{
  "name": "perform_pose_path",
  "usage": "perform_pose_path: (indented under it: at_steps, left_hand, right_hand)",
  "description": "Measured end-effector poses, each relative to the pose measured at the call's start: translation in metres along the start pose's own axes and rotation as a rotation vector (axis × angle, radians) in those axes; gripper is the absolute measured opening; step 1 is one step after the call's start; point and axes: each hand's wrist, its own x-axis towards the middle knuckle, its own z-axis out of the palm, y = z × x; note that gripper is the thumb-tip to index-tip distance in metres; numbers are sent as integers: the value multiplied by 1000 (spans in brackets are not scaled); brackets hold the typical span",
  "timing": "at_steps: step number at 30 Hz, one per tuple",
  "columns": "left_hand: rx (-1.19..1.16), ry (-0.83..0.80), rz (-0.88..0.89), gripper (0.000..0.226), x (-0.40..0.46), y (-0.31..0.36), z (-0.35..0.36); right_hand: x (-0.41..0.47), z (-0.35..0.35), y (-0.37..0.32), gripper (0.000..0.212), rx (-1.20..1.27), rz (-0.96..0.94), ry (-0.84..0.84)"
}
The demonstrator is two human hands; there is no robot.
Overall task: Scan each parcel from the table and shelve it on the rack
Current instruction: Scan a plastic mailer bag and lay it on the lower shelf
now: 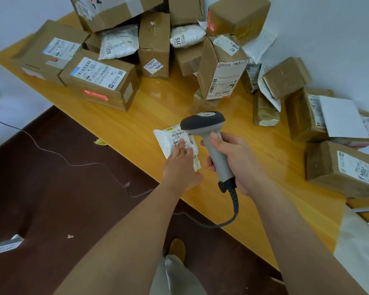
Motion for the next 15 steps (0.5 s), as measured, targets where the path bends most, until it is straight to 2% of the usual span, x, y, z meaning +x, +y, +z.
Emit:
perform_pose_path:
  at_steps: [15]
  left_hand:
    - [93, -58, -15, 91, 3, 3, -6]
  right_hand:
    - [-27, -17, -29, 27, 25, 47, 42]
